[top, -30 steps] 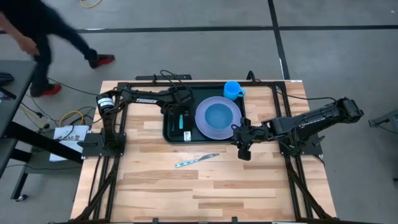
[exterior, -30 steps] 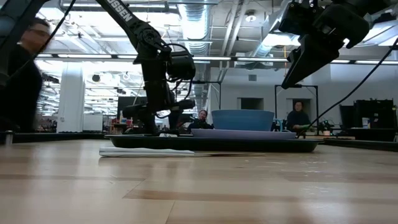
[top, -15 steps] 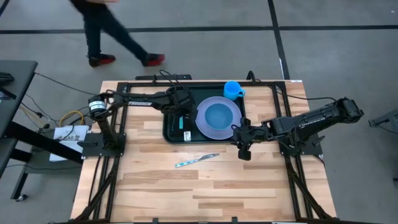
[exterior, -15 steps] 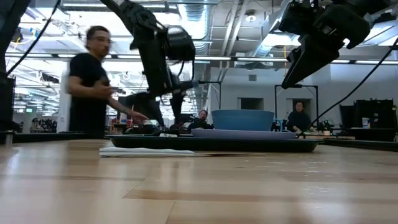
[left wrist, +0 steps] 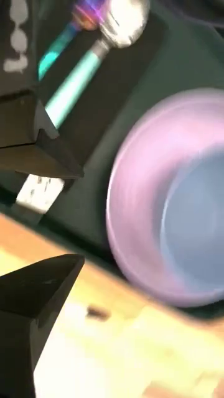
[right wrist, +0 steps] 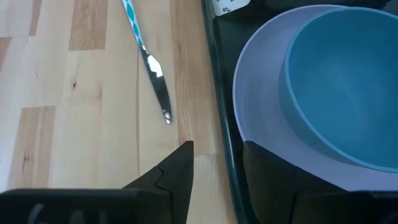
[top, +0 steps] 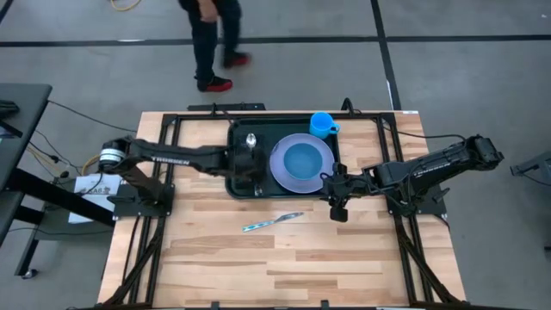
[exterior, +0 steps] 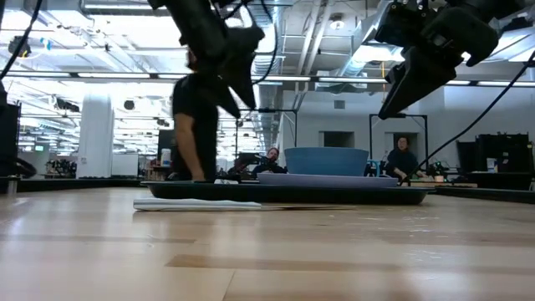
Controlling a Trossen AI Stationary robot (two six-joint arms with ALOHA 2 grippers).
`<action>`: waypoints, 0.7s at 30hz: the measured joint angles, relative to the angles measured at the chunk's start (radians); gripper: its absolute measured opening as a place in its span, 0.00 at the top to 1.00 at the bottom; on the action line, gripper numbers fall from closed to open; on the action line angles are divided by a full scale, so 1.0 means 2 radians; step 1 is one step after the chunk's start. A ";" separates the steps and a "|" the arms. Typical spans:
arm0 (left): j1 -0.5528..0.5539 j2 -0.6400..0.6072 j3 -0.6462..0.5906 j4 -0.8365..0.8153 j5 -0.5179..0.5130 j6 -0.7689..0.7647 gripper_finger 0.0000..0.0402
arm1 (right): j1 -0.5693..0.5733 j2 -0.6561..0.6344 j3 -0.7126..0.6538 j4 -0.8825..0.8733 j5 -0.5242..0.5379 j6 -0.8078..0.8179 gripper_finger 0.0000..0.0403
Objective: Set up tray
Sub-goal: Put the light blue knife to the right of the light blue spoon on the black napkin
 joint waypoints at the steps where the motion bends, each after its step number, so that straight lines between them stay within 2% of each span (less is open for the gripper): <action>1: -0.011 0.000 0.000 0.005 0.000 0.018 0.50 | 0.000 0.000 0.000 -0.001 0.000 0.000 0.67; 8: -0.078 0.007 0.000 0.043 0.005 0.117 0.50 | 0.000 0.000 0.000 -0.012 0.000 0.000 0.67; 16: -0.120 0.013 0.000 0.110 0.003 0.120 0.50 | 0.000 0.000 0.000 -0.016 0.000 0.000 0.67; 21: -0.125 0.041 0.001 0.110 0.001 0.121 0.50 | 0.000 0.000 0.000 -0.019 0.000 0.000 0.67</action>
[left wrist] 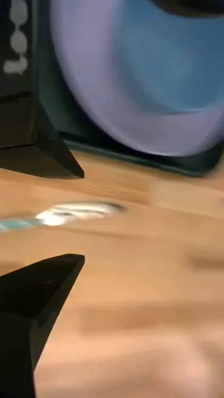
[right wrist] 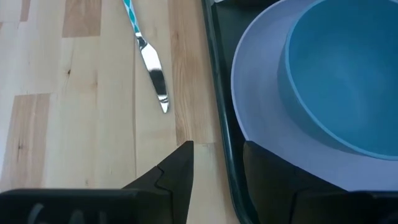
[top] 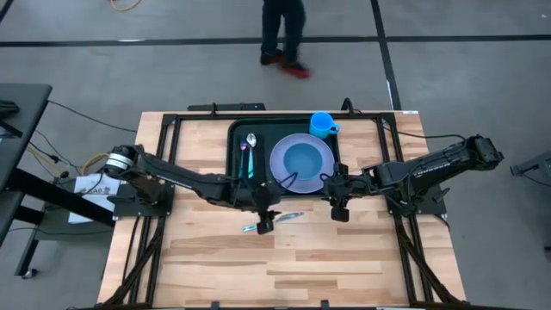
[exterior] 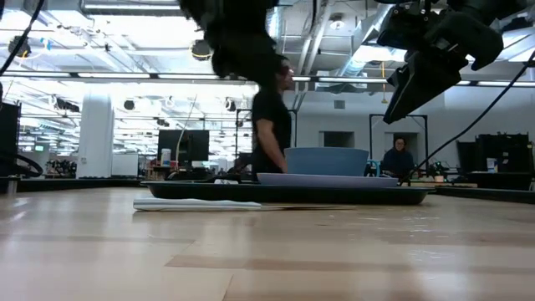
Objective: Set up tray
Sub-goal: Put the light blue knife to the right of the light blue spoon on the black napkin
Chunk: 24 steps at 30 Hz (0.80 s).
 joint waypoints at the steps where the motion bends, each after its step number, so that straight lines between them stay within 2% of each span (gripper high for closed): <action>1: 0.001 0.010 -0.001 -0.010 0.000 0.000 0.50 | 0.000 0.000 0.000 0.000 0.000 0.000 0.67; 11: 0.017 0.118 -0.001 0.031 0.063 0.004 0.50 | 0.000 0.000 0.000 -0.010 0.000 0.004 0.67; 15: 0.018 0.144 -0.001 0.026 0.065 0.003 0.50 | 0.000 0.000 0.000 -0.011 0.000 0.004 0.67; 24: 0.017 0.145 -0.001 0.019 0.079 -0.002 0.50 | 0.000 0.000 0.000 -0.009 0.000 0.005 0.67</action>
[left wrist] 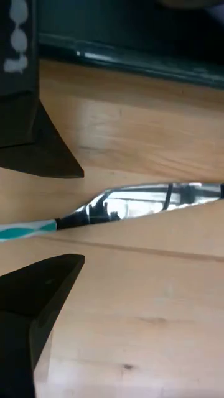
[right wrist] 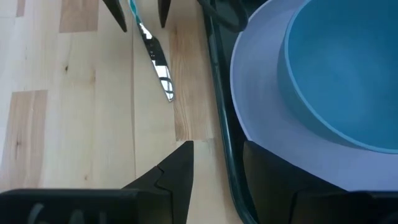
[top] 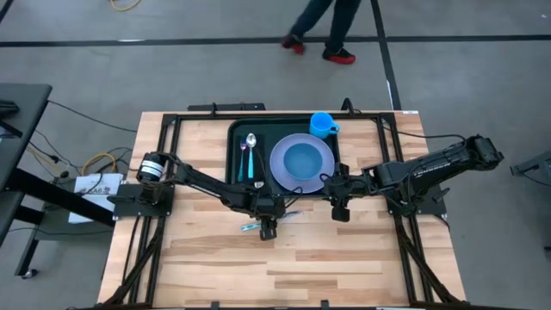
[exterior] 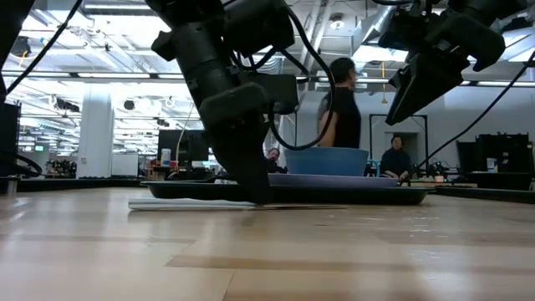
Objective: Set up tray
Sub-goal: Put the light blue knife to the right of the light blue spoon on the black napkin
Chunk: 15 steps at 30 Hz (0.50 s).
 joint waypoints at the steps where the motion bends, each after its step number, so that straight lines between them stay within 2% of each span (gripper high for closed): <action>1: 0.000 0.000 0.000 0.000 0.003 0.000 0.50 | 0.000 0.000 0.000 0.000 0.000 0.000 0.67; 15: -0.005 -0.002 0.000 -0.037 0.023 -0.032 0.50 | 0.000 0.000 0.000 0.000 0.000 0.000 0.67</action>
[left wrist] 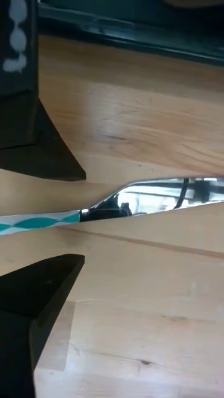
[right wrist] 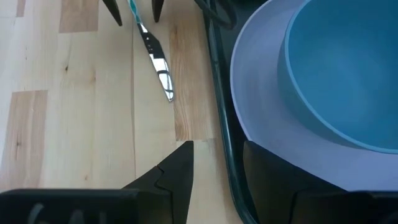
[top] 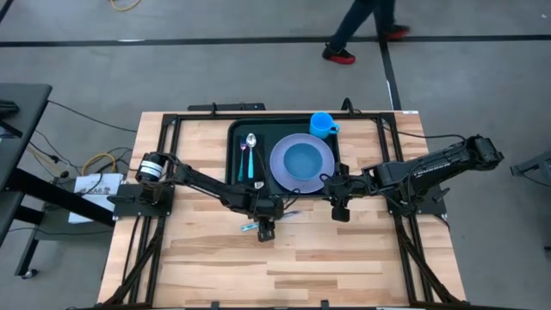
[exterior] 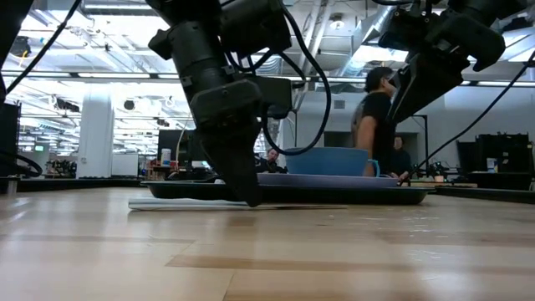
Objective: Set up tray
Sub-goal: Put the light blue knife to the right of the light blue spoon on the black napkin
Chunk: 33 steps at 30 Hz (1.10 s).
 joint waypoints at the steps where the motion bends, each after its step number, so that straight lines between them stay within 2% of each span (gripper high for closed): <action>1: -0.001 0.000 0.000 -0.001 0.001 -0.003 0.50 | 0.000 0.000 0.000 0.000 0.000 0.000 0.67; 11: -0.014 -0.002 0.002 -0.052 0.012 -0.044 0.50 | 0.000 0.000 0.000 0.000 0.000 0.000 0.67; 24: -0.017 -0.001 0.001 -0.059 -0.003 -0.052 0.51 | 0.000 0.000 0.000 0.000 0.000 0.000 0.67; 28: -0.016 -0.001 0.000 -0.060 -0.008 -0.059 0.60 | 0.000 0.000 0.000 0.000 0.000 0.000 0.67; 33: -0.016 0.000 0.000 -0.063 -0.019 -0.073 0.79 | 0.000 0.000 0.000 0.000 0.000 0.000 0.67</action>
